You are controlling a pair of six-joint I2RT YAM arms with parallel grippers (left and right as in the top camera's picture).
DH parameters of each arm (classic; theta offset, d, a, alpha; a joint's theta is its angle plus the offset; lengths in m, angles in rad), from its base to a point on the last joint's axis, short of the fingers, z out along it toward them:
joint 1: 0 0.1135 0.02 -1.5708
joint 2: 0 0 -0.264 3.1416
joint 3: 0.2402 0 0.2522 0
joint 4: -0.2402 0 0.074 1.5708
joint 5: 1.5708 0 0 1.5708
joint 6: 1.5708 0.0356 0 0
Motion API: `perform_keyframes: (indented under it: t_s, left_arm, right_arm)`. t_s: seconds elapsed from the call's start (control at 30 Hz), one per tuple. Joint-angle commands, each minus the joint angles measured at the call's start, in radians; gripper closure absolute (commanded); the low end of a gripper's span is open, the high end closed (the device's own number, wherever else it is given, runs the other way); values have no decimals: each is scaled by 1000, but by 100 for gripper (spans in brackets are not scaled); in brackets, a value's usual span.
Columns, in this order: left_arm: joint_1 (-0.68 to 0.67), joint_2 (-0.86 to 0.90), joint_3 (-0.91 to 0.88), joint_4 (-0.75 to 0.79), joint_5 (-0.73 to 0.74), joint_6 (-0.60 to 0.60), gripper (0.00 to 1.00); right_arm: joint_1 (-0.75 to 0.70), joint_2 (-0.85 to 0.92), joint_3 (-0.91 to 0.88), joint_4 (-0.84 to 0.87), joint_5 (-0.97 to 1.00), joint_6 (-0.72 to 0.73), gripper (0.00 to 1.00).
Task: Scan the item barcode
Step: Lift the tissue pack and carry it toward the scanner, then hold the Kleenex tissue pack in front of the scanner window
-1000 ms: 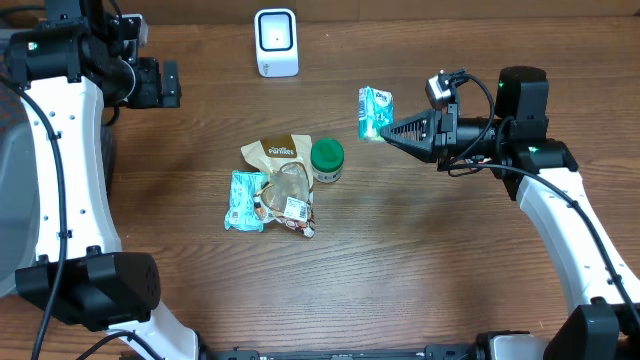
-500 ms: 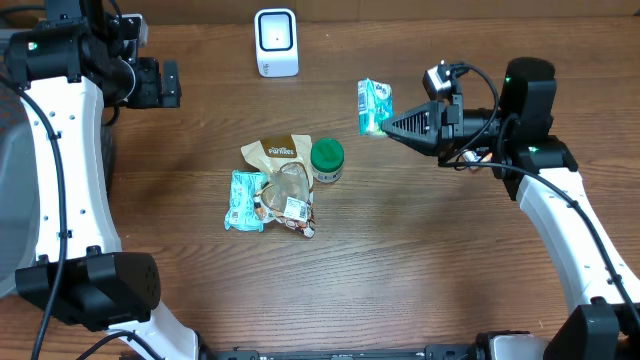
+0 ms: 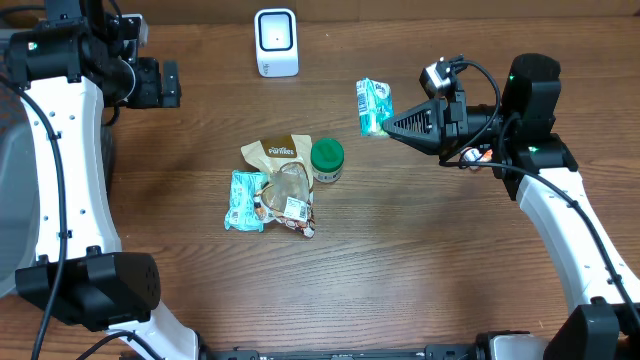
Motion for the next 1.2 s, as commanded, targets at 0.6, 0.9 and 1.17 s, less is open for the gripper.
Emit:
perform_keyframes:
  t_s: [0.6,0.9,1.17]
  left_arm:
    - [0,8,9,1,-4,20,1]
    - [0,8,9,1,-4,20,0]
    - [0,8,9,1,-4,20,0]
  right_arm:
    - [65,-2,27,-515,563,-492,96]
    - [130,102,447,-880,949,-691,96]
    - [325,499,1058,-1035,1492,-832,96]
